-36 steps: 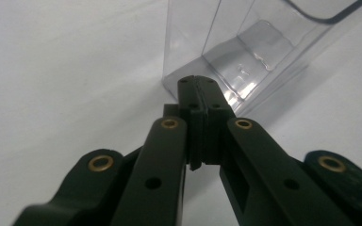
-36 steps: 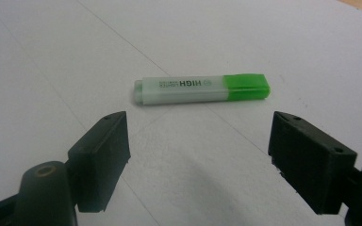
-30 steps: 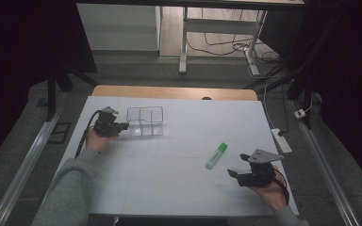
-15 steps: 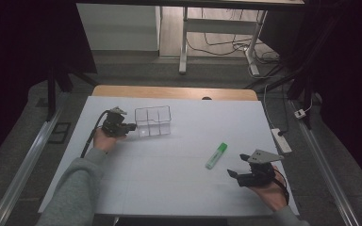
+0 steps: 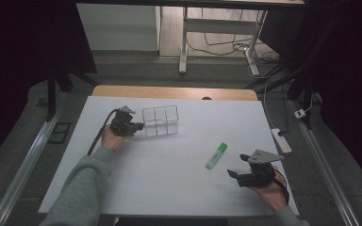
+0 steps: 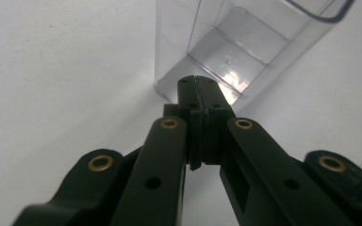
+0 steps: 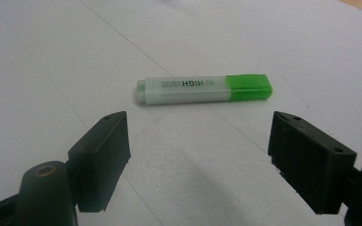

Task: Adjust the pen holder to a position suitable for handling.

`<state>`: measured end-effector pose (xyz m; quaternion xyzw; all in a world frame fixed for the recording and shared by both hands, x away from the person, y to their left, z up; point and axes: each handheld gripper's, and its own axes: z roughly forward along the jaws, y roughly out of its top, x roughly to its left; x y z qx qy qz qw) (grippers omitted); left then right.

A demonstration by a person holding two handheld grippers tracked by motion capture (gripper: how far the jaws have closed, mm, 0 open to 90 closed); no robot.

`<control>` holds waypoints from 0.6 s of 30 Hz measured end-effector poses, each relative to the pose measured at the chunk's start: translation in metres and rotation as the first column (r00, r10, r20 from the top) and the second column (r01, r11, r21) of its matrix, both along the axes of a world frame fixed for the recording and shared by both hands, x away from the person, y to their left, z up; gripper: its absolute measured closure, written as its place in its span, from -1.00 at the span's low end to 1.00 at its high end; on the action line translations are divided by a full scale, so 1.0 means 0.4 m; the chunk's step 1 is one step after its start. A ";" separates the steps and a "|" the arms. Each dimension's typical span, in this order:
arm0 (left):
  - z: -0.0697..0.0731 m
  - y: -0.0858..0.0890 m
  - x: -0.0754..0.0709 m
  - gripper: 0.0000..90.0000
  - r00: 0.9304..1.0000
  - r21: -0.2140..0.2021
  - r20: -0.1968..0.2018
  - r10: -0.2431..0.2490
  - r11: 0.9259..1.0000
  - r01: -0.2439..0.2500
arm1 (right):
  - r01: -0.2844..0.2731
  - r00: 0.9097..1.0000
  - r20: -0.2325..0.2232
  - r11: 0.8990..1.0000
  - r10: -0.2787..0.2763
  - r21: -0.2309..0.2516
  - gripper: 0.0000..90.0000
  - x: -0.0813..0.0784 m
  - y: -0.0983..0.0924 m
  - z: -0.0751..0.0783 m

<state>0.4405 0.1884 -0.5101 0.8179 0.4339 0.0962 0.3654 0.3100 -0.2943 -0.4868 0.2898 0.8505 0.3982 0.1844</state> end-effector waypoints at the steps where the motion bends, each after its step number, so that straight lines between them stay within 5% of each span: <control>1: -0.001 -0.003 0.004 0.97 1.000 0.001 -0.002 -0.001 1.000 0.001 | -0.003 1.000 0.001 1.000 0.003 0.000 -0.54 0.001 0.000 -0.001; 18: -0.001 -0.074 0.076 0.97 1.000 -0.020 -0.010 0.005 1.000 -0.005 | -0.008 1.000 -0.010 1.000 0.008 -0.005 -0.54 0.003 0.001 -0.012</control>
